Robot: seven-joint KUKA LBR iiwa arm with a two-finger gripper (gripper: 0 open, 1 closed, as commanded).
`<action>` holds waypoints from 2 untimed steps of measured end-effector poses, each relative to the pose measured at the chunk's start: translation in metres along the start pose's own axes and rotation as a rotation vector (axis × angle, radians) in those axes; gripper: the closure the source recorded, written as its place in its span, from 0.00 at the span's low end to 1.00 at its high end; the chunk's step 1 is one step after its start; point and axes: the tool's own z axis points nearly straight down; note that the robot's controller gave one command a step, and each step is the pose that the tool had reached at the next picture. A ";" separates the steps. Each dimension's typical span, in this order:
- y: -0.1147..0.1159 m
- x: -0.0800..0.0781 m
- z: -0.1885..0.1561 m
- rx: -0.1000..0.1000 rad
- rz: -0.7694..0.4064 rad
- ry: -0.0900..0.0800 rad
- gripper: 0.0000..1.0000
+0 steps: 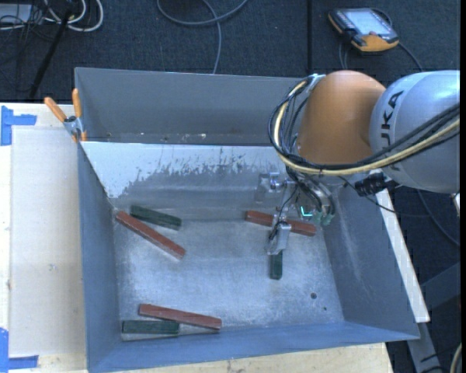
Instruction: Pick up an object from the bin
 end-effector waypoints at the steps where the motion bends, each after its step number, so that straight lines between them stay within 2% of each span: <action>1: 0.000 -0.002 -0.004 0.000 0.000 -0.007 0.00; 2: -0.065 -0.025 0.089 0.002 -0.020 -0.016 1.00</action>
Offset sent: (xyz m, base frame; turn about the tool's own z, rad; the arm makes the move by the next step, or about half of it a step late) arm 0.0211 -0.0641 -0.0937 -0.0227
